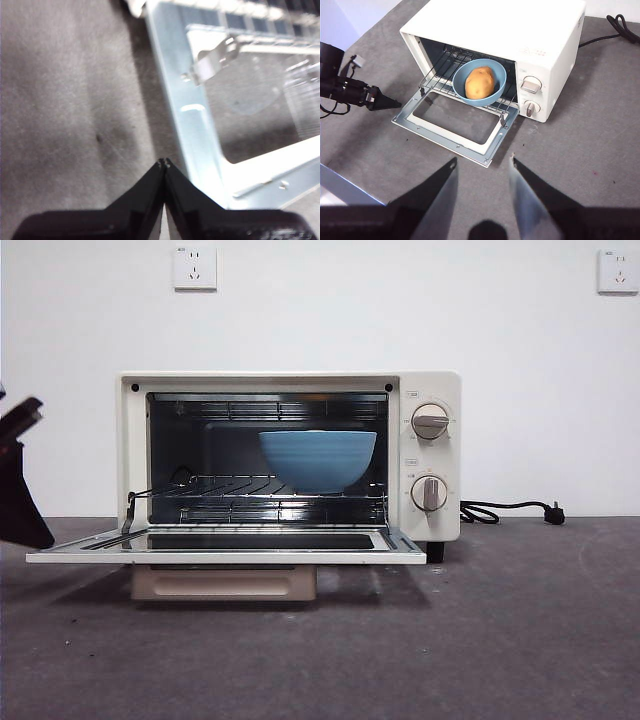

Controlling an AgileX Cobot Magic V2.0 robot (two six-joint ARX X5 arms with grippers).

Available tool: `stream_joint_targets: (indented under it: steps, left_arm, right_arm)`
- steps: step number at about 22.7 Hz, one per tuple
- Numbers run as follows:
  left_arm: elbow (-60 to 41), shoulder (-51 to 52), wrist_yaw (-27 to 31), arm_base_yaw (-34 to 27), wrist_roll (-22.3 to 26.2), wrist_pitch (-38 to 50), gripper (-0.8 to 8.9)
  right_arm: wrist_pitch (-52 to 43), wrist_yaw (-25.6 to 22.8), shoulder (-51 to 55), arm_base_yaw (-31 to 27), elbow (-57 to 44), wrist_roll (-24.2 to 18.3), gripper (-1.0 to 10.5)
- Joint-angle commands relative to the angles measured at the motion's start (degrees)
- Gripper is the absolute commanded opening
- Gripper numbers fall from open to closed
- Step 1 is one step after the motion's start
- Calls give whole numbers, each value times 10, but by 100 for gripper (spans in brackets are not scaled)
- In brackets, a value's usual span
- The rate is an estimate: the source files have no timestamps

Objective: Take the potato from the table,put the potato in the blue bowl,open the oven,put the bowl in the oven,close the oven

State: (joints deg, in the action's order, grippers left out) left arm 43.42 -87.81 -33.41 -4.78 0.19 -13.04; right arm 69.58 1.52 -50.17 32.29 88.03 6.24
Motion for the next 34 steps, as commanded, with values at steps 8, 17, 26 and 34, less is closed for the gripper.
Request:
stream_joint_targets:
  steps: [8, 17, 26, 34]
  left_arm:
    - [-4, -67, -21, 7, 18, 30, -8]
    - [-4, -73, -80, 9, 17, 44, -8]
    - [-4, -73, -138, 5, 0, 73, -8]
    - [-3, -72, -181, 0, -33, 117, -8]
  right_arm:
    - [-2, 1, 0, 1, 0, 14, 166]
    - [-12, 0, 0, 1, 0, 14, 164]
    - [-14, -1, 0, 1, 0, 14, 164]
    - [-14, -1, 0, 1, 0, 14, 163]
